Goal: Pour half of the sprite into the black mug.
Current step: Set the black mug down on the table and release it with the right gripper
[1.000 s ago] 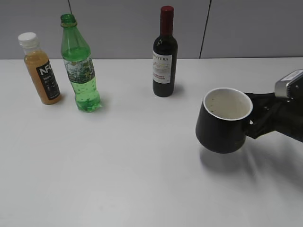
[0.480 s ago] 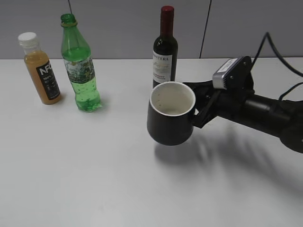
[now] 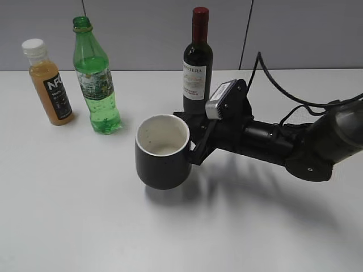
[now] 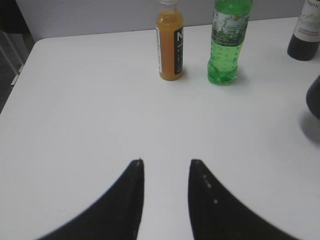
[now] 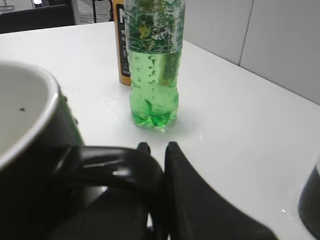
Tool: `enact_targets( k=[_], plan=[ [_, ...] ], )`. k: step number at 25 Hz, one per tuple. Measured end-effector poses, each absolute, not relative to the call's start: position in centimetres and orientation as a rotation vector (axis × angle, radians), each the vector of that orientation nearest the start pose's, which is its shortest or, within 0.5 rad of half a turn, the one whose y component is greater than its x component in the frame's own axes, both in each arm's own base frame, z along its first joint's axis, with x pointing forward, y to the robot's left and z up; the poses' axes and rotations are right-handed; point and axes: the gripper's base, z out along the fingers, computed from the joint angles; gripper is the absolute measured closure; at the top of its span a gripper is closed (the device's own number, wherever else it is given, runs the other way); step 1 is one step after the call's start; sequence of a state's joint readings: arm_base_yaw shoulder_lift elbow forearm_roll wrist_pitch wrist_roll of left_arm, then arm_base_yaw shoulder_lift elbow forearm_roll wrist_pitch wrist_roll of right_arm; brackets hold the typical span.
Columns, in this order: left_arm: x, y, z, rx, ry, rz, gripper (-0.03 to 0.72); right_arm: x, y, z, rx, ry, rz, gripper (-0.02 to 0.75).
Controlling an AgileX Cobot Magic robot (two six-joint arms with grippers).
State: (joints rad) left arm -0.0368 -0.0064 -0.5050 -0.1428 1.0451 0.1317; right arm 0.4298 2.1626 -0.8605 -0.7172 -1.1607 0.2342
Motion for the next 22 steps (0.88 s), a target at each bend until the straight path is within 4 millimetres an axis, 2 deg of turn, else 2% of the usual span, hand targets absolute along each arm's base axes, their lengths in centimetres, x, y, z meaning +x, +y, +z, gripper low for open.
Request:
enact_targets(
  k=[8,14,22],
  plan=[
    [-0.7,-1.1,28.1,0.175,2.003,-0.11,0.449,31.7,21.4,8.3,-0.92,1.529,0.827,0.688],
    [-0.7,-1.1,28.1,0.175,2.003,-0.11,0.449,31.7,21.4,6.6,-0.919,1.571,0.836,0.688],
    [-0.7,-1.1,28.1,0.175,2.003,-0.11,0.449,31.8,21.3,5.9,-0.892,1.598,0.829,0.688]
  ],
)
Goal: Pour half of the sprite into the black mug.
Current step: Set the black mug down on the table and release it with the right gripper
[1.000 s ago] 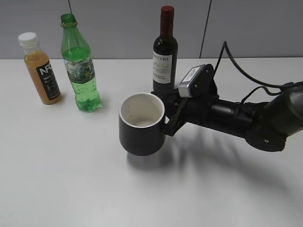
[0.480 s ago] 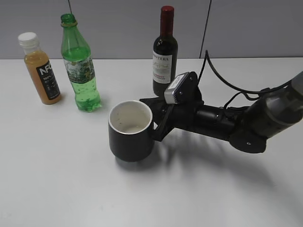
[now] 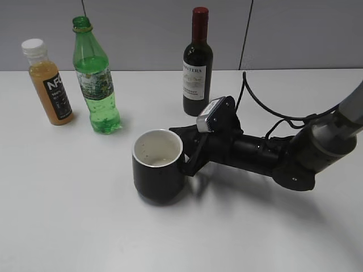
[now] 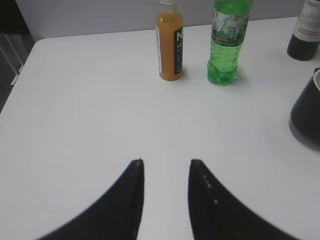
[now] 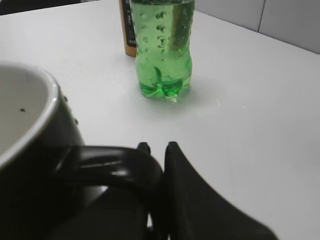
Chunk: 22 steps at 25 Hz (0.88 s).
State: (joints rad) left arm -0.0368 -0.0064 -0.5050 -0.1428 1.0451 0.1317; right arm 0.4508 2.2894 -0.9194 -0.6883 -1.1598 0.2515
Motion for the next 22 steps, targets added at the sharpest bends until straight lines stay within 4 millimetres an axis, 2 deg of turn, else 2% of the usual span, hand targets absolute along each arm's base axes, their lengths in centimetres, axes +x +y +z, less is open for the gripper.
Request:
enact_targets(
  k=[5,11,17,22],
  plan=[
    [-0.7,-1.1,28.1,0.175,2.003,-0.11,0.449,32.3,20.9,5.2,-0.806,1.643,0.799,0.688],
    [-0.7,-1.1,28.1,0.175,2.003,-0.11,0.449,32.2,20.9,4.6,-0.804,1.657,0.802,0.687],
    [-0.7,-1.1,28.1,0.175,2.003,-0.11,0.449,32.2,20.9,4.8,-0.782,1.637,0.819,0.562],
    [-0.7,-1.1,28.1,0.175,2.003,-0.11,0.449,31.3,20.4,4.3,-0.771,1.671,0.821,0.531]
  ],
)
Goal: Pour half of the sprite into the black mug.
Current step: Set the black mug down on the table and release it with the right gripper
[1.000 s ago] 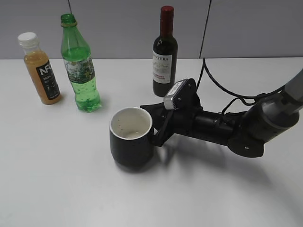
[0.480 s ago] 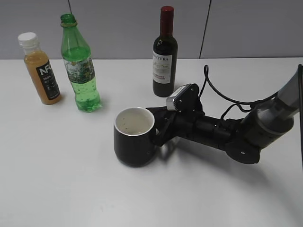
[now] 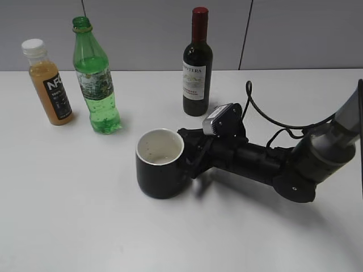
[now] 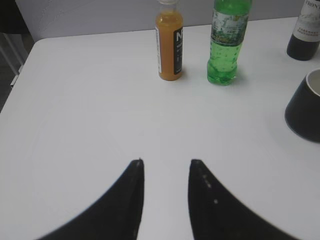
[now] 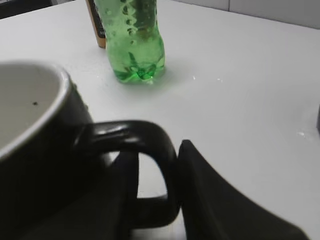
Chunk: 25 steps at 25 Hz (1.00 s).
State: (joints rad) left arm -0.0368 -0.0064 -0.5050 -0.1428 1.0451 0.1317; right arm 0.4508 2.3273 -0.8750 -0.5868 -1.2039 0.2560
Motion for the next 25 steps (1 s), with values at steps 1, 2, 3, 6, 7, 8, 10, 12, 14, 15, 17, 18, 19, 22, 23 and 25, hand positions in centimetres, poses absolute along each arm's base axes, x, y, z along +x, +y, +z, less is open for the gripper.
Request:
enact_targets(
  k=[1,2,3,6,7,8,10,12,14,15,17,18,19,22,23,25],
  plan=[
    [-0.7,-1.1,28.1,0.175,2.003,-0.11,0.449,31.1,20.2,4.3,-0.762,1.672,0.814,0.528],
    [-0.7,-1.1,28.1,0.175,2.003,-0.11,0.449,30.9,20.0,4.3,-0.754,1.677,0.804,0.524],
    [-0.7,-1.1,28.1,0.175,2.003,-0.11,0.449,30.7,19.8,4.4,-0.741,1.686,0.796,0.517],
    [-0.7,-1.1,28.1,0.175,2.003,-0.11,0.449,30.0,18.9,4.6,-0.698,1.715,0.747,0.494],
    [-0.7,-1.1,28.1,0.175,2.003,-0.11,0.449,29.7,18.6,4.7,-0.691,1.725,0.733,0.49],
    [-0.7,-1.1,28.1,0.175,2.003,-0.11,0.449,29.5,18.5,4.9,-0.69,1.728,0.722,0.489],
    [-0.7,-1.1,28.1,0.175,2.003,-0.11,0.449,29.0,18.1,5.3,-0.694,1.73,0.706,0.479],
    [-0.7,-1.1,28.1,0.175,2.003,-0.11,0.449,28.7,17.9,5.7,-0.702,1.722,0.687,0.44],
    [-0.7,-1.1,28.1,0.175,2.003,-0.11,0.449,28.5,17.7,5.9,-0.691,1.728,0.675,0.382],
    [-0.7,-1.1,28.1,0.175,2.003,-0.11,0.449,28.4,17.5,6.0,-0.681,1.732,0.666,0.347],
    [-0.7,-1.1,28.1,0.175,2.003,-0.11,0.449,28.1,17.2,6.1,-0.663,1.744,0.651,0.305],
    [-0.7,-1.1,28.1,0.175,2.003,-0.11,0.449,27.9,17.0,6.2,-0.658,1.751,0.643,0.297],
    [-0.7,-1.1,28.1,0.175,2.003,-0.11,0.449,27.7,16.8,6.4,-0.652,1.755,0.635,0.29],
    [-0.7,-1.1,28.1,0.175,2.003,-0.11,0.449,26.8,16.3,7.0,-0.661,1.757,0.616,0.286],
    [-0.7,-1.1,28.1,0.175,2.003,-0.11,0.449,26.5,16.1,7.2,-0.661,1.759,0.61,0.283],
    [-0.7,-1.1,28.1,0.175,2.003,-0.11,0.449,26.0,15.7,7.5,-0.653,1.766,0.594,0.281]
  ],
)
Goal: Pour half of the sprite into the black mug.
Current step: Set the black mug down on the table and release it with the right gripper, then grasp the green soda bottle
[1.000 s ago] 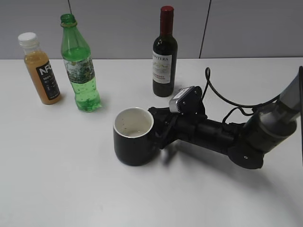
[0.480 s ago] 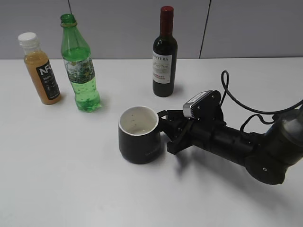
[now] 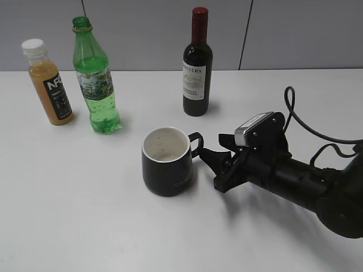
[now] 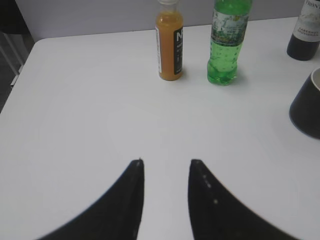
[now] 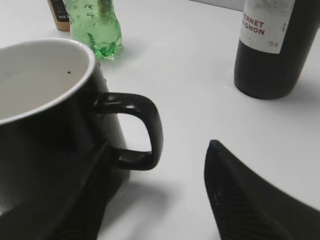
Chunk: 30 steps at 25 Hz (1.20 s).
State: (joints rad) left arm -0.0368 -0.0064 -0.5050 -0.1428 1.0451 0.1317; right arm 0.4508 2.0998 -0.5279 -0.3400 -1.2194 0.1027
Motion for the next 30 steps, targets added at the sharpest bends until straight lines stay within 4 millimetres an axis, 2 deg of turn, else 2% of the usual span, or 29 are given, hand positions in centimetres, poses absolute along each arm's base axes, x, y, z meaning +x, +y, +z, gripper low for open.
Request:
enact_targets(
  k=[8,17,21,26,30],
  plan=[
    [-0.7,-1.1,28.1,0.175,2.003,-0.11,0.449,25.0,12.9,10.3,-0.49,1.752,0.373,0.279],
    [-0.7,-1.1,28.1,0.175,2.003,-0.11,0.449,26.8,10.5,13.2,-0.309,1.673,0.103,0.279],
    [-0.7,-1.1,28.1,0.175,2.003,-0.11,0.449,28.6,9.2,13.4,-0.257,1.727,0.034,0.279],
    [-0.7,-1.1,28.1,0.175,2.003,-0.11,0.449,31.9,8.4,13.8,-0.217,1.901,0.015,0.277],
    [-0.7,-1.1,28.1,0.175,2.003,-0.11,0.449,35.6,8.6,16.2,-0.206,2.053,0.068,0.244]
  ],
)
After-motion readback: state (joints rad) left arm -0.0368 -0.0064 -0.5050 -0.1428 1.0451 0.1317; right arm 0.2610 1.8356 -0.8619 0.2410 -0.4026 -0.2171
